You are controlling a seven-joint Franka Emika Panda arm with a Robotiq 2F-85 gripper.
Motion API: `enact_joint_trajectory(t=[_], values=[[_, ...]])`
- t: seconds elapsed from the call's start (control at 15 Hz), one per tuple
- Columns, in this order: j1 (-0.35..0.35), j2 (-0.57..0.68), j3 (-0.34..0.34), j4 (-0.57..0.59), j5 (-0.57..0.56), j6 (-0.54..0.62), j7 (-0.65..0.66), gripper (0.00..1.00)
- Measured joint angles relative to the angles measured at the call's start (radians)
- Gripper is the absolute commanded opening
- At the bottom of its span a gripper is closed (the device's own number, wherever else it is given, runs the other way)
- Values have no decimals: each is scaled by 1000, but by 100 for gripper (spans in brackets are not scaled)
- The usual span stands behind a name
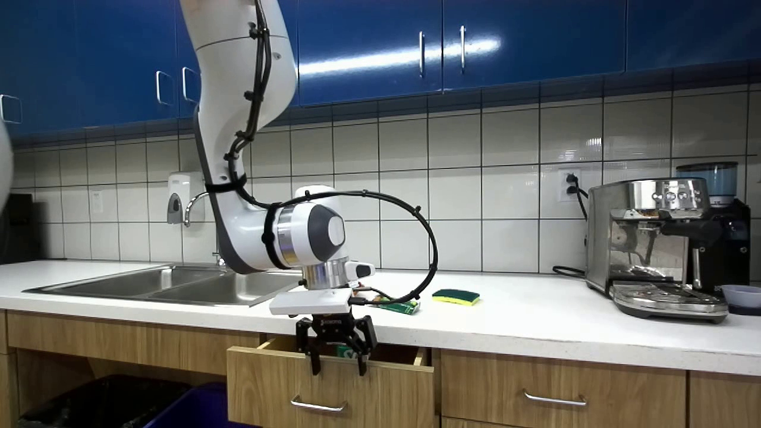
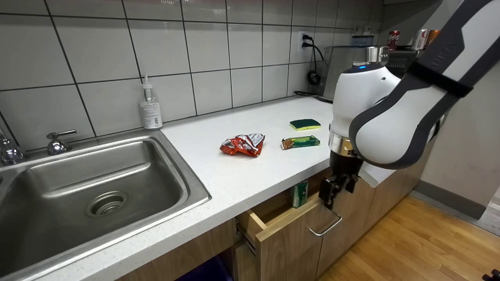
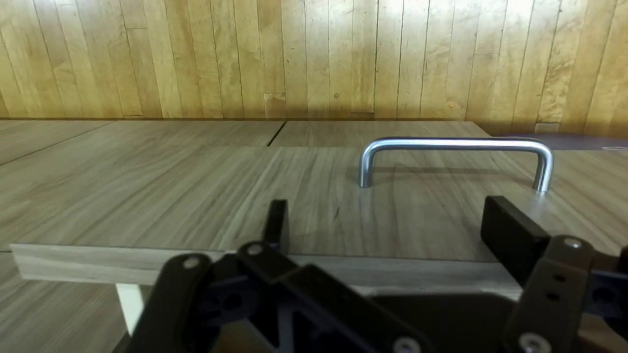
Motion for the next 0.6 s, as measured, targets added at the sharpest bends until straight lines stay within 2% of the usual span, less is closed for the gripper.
enact_joint_trajectory(t=[0.6], values=[[-2,41,1,79,0,-47,-2,100]])
